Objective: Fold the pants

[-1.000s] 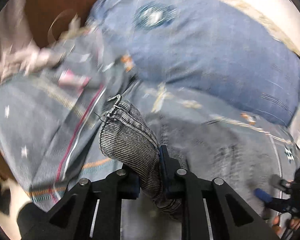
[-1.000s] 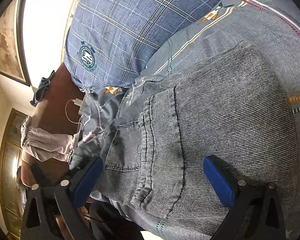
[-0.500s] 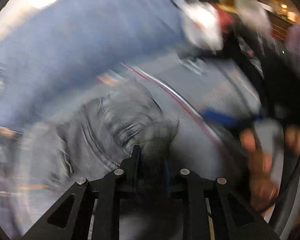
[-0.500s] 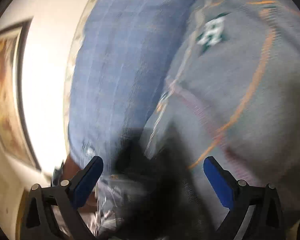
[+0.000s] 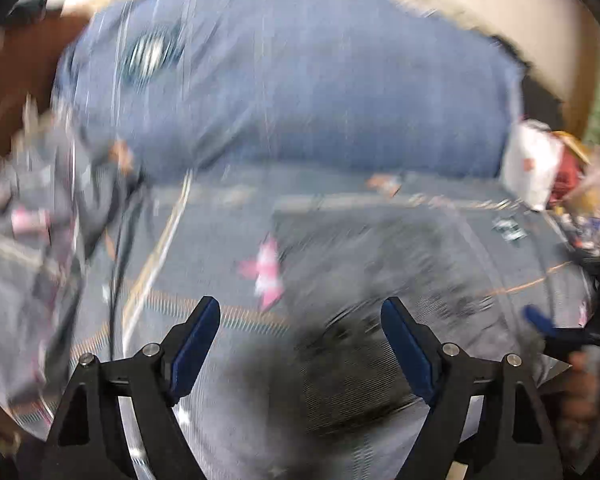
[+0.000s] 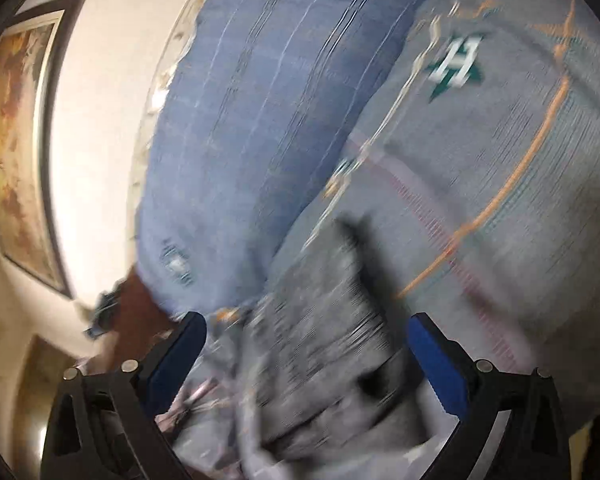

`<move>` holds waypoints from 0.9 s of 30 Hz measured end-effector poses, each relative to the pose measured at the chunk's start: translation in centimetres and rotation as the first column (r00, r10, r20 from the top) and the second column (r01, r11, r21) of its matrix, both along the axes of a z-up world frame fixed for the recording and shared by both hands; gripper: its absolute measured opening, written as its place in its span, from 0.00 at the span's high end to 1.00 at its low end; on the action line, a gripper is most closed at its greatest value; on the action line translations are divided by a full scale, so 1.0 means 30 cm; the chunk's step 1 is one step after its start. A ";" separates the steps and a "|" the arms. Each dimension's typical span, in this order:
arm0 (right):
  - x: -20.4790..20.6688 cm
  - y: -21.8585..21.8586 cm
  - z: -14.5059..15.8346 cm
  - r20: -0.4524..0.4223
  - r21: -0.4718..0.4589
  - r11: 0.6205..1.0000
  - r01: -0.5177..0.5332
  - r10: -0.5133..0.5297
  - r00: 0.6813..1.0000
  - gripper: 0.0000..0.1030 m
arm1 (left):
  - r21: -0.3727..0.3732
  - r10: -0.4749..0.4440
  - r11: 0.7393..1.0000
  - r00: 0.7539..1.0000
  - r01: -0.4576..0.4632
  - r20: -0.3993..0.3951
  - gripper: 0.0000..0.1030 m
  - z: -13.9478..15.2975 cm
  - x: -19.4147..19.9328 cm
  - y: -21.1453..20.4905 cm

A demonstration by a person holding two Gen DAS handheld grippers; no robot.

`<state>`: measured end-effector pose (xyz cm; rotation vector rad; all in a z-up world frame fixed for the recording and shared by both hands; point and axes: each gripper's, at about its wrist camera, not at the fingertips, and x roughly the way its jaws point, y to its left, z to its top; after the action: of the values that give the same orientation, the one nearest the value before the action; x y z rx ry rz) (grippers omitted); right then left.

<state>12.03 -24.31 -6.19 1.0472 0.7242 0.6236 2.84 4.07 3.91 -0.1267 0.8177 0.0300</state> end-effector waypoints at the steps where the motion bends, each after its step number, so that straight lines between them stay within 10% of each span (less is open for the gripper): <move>1: -0.016 0.021 0.009 0.006 0.019 0.999 -0.027 0.027 1.000 0.01 | 0.000 0.011 1.000 1.000 -0.011 -0.027 0.20 -0.031 0.008 -0.005; 8: 0.040 0.137 -0.206 -0.265 -0.020 0.996 -0.091 0.083 0.961 0.14 | 0.049 -0.032 0.998 0.994 0.037 -0.102 0.19 -0.154 0.016 -0.049; 13: 0.003 0.103 -0.162 -0.255 -0.012 0.998 -0.068 0.063 0.965 0.21 | 0.028 0.000 1.000 1.000 -0.001 0.018 0.19 -0.054 -0.032 -0.027; 17: 0.018 0.140 -0.069 -0.183 -0.010 0.996 -0.093 0.090 0.979 0.20 | 0.118 -0.041 0.991 0.991 0.056 -0.129 0.19 -0.175 0.036 -0.085; 27: 0.109 0.153 -0.174 -0.324 0.008 1.000 -0.004 0.006 0.946 0.20 | 0.039 -0.006 0.999 0.993 0.011 -0.118 0.13 -0.227 0.037 -0.042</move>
<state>15.30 -19.74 -11.43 1.1694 1.0124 0.4613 3.94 2.80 -2.90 -0.0848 0.9347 0.0461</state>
